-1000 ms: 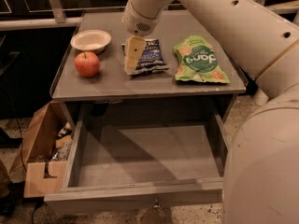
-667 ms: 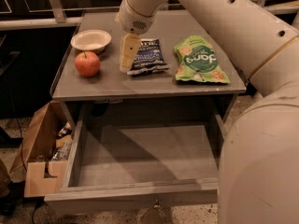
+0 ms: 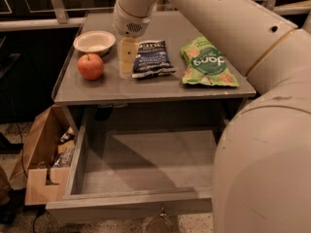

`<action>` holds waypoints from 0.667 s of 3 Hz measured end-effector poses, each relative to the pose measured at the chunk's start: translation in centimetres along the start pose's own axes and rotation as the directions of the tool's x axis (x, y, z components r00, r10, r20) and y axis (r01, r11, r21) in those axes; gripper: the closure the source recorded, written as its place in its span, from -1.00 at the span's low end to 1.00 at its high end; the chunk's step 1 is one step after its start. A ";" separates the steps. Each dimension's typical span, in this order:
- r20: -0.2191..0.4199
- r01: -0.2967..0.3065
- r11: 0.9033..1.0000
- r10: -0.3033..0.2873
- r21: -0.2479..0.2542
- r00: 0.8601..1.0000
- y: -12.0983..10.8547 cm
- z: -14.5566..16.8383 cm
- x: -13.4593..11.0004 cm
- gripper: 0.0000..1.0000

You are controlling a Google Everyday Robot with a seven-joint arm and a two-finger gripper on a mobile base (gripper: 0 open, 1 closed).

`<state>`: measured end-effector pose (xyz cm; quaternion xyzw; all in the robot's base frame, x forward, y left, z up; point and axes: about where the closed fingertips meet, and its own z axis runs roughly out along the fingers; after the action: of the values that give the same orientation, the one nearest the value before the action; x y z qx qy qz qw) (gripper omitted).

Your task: Place apple into top drawer

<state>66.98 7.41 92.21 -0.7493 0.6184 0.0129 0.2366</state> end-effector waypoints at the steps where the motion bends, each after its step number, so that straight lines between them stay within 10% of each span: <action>1: -0.202 0.020 1.000 -0.016 0.016 0.979 -0.8 0.6 -0.5 -1.00; 2: -0.249 0.069 0.997 -0.057 0.038 0.967 -2.4 1.1 -0.6 -1.00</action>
Offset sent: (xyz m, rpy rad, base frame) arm 0.0234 0.0214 0.0016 -0.1973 -0.0832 0.0339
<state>69.37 8.67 92.18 -0.7587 0.6191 -0.1027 0.1750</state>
